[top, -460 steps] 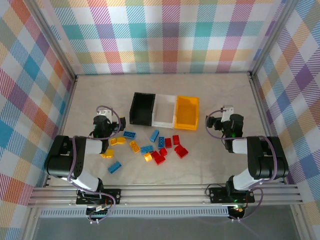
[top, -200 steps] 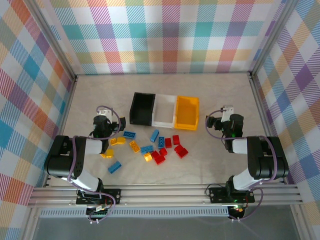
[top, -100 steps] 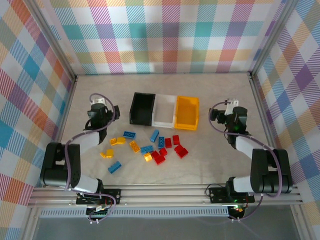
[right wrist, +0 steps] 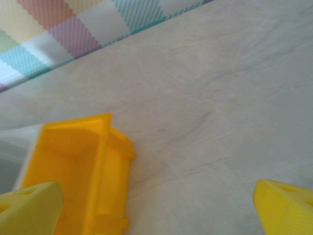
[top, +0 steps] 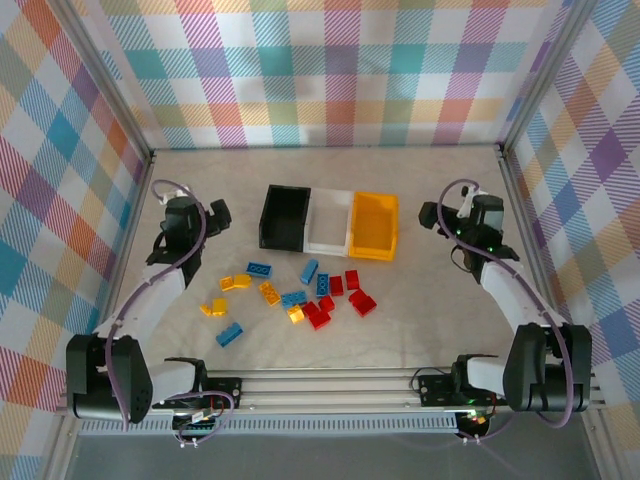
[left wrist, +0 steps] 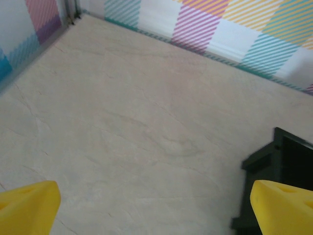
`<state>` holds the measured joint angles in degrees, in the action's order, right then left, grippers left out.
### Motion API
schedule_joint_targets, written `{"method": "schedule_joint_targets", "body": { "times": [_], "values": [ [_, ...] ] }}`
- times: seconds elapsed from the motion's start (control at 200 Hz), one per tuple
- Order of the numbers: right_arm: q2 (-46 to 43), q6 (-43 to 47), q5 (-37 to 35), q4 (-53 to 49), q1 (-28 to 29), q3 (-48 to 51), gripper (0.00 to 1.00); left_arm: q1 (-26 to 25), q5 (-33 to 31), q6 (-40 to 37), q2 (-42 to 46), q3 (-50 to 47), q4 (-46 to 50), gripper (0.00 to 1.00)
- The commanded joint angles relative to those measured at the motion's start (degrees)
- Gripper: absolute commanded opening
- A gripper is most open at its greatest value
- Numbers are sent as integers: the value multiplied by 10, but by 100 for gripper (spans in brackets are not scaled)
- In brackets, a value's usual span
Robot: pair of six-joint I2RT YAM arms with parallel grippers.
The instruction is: Sort the legos into containers by color
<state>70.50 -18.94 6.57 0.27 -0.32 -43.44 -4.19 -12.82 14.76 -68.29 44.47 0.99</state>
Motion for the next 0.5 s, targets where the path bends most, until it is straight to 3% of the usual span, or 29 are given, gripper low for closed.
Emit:
{"method": "schedule_joint_targets", "body": {
  "times": [0.0, 0.17, 0.295, 0.495],
  "values": [
    [-19, -46, 106, -107, 6, -37, 100, 8, 64, 69, 19, 40, 92, 100],
    [-56, -43, 147, -200, 57, -59, 100, 7, 133, 129, 44, 50, 119, 100],
    [-50, -34, 139, -270, 138, -84, 100, 0, 217, 153, 52, 47, 104, 100],
    [-13, -18, 100, -332, 252, -96, 100, -80, 266, 159, 44, 63, 129, 100]
  ]
}}
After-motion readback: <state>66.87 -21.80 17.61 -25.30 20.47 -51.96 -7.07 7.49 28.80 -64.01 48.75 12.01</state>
